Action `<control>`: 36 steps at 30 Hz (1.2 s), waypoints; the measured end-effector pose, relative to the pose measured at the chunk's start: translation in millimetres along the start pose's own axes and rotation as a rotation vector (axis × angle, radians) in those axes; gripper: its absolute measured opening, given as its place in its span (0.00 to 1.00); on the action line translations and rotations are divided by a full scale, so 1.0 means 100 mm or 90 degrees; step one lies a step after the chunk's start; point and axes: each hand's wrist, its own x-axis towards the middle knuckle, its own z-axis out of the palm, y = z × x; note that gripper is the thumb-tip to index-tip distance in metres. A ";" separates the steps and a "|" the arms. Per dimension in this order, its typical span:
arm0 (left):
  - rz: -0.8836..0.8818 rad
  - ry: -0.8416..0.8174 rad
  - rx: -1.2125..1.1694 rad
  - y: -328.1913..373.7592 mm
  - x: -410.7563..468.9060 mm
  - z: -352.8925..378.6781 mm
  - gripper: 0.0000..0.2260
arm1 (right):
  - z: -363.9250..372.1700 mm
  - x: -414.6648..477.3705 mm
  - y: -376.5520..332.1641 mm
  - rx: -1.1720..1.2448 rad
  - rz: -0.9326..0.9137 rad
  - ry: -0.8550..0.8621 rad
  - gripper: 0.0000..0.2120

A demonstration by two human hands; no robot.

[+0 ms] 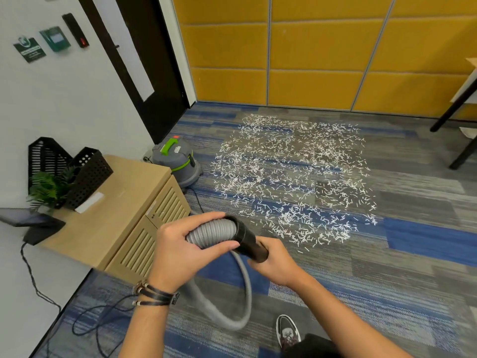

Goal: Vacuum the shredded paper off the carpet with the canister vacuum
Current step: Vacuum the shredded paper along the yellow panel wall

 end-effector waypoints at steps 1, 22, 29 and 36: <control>0.006 -0.006 0.009 0.02 0.00 0.01 0.24 | 0.00 0.00 0.00 0.006 0.002 0.000 0.06; 0.036 -0.071 -0.002 0.08 -0.05 0.10 0.24 | -0.10 -0.38 -0.10 0.008 0.043 0.036 0.04; 0.034 -0.100 -0.021 0.09 -0.07 0.18 0.25 | -0.09 -0.41 -0.10 0.008 0.053 0.020 0.07; -0.009 -0.134 -0.060 0.03 -0.13 0.19 0.25 | -0.13 -0.62 0.01 -0.026 0.084 0.017 0.09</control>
